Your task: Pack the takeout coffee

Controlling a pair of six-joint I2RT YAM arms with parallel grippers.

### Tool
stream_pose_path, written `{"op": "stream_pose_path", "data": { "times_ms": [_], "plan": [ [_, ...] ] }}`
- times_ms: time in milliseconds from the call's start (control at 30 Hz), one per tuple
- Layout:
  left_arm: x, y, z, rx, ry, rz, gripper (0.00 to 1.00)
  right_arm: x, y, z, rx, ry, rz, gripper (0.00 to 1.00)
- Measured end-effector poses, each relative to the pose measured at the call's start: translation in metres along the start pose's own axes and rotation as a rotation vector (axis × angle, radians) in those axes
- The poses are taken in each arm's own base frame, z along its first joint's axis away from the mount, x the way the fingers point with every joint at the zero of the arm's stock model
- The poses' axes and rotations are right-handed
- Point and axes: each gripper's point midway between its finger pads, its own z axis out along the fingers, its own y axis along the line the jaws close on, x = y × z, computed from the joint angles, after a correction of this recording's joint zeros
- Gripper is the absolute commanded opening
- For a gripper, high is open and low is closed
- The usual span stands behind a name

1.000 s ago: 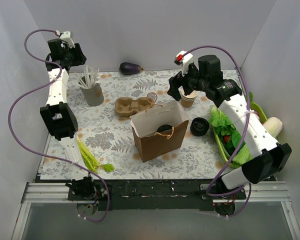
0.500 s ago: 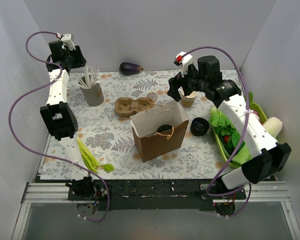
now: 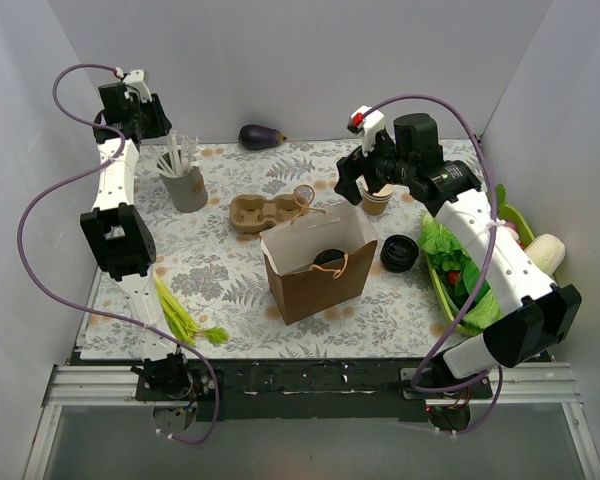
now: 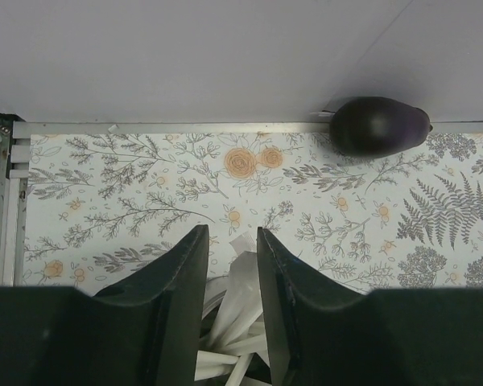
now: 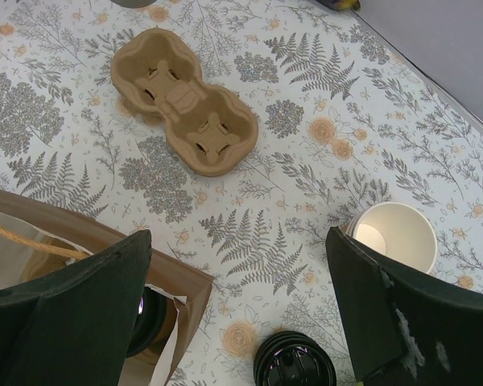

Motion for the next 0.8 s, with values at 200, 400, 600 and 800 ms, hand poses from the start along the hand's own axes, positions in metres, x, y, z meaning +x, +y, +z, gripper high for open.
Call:
{"op": "stream_pose_path", "data": {
  "times_ms": [200,400,600,800],
  "plan": [
    [0.004,0.0,0.001,0.0,0.011,-0.003,0.27,0.0,0.0,0.0,0.0,0.0,0.0,0.96],
    [0.015,0.001,0.002,-0.001,0.038,-0.008,0.01,0.004,0.0,0.002,-0.001,0.007,0.003,0.96],
    [0.011,0.001,-0.001,-0.002,0.031,0.001,0.0,0.006,0.0,0.003,-0.002,0.009,0.004,0.96],
    [-0.022,-0.012,-0.033,0.005,-0.027,0.016,0.0,0.006,0.0,0.003,-0.002,0.008,0.004,0.96]
  ]
}}
